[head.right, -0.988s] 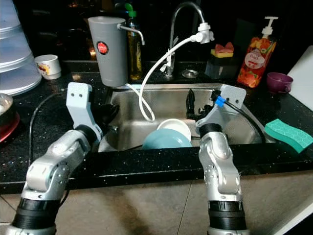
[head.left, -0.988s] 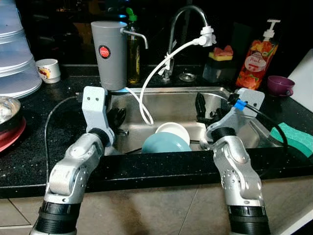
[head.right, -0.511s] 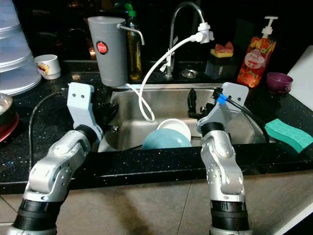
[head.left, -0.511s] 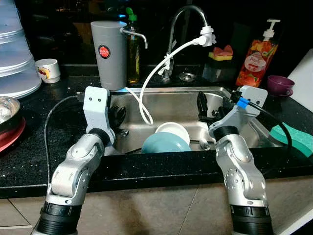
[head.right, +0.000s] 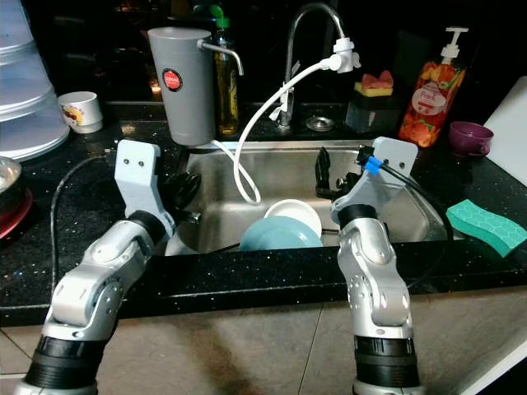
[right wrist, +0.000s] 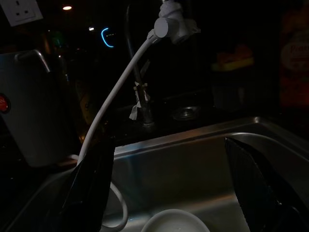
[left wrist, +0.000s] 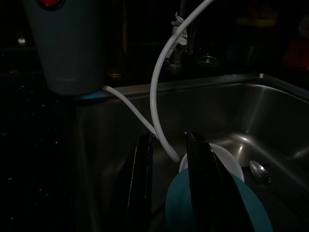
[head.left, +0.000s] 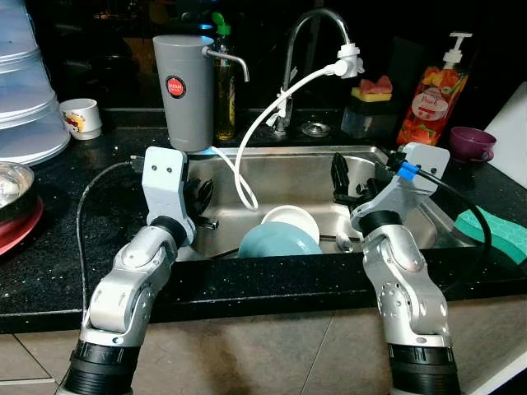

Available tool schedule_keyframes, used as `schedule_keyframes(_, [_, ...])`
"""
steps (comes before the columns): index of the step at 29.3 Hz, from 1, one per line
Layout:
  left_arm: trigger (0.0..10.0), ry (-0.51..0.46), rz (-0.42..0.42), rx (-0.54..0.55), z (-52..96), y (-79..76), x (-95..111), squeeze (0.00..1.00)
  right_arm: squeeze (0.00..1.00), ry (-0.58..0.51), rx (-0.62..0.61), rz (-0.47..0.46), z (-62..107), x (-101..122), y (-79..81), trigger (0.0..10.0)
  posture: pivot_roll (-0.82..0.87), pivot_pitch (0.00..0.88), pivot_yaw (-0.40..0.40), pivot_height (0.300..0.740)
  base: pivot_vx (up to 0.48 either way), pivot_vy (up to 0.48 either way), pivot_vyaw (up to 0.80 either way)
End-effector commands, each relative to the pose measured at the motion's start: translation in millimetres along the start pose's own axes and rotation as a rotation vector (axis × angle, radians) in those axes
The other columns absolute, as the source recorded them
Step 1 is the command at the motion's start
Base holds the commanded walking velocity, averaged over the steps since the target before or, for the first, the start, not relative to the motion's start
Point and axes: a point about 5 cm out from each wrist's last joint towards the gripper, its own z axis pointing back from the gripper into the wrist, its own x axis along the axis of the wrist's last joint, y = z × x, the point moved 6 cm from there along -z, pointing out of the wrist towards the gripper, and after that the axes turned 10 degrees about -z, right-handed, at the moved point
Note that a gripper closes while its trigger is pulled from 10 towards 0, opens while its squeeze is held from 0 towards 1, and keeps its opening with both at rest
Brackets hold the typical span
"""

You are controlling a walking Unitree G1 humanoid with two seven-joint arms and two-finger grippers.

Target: Kitchen organization

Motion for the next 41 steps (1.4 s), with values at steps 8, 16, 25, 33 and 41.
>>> schedule_keyframes(8, [10.0,0.003,-0.024,-0.002,-1.2,-3.4,-3,0.0,0.0,0.0,0.007,0.034,4.1,1,0.9,10.0,0.05,0.126,-0.026,0.74,0.0,0.0,0.0])
schedule_keyframes(16, [10.0,-0.003,-0.065,0.029,3.8,-0.9,-7,0.0,0.0,0.039,-0.01,0.092,17.8,-12,-7.8,10.0,0.05,0.123,-0.024,0.74,0.0,0.0,0.0])
schedule_keyframes(25, [10.0,-0.074,-0.088,0.117,4.5,7.8,4,0.0,0.0,0.022,-0.021,0.136,20.0,-3,-14.8,10.0,0.02,0.122,-0.033,0.74,0.0,0.0,0.0])
schedule_keyframes(33, [10.0,-0.052,-0.093,0.148,11.8,16.5,-3,0.0,0.0,0.035,-0.012,0.144,22.3,-6,-12.2,10.0,0.02,0.124,-0.039,0.74,0.0,0.0,0.0])
schedule_keyframes(41, [10.0,-0.056,-0.094,0.156,13.7,14.1,-4,0.0,0.0,0.04,-0.008,0.154,22.8,-6,-12.6,10.0,0.01,0.12,-0.046,0.74,0.0,0.0,0.0])
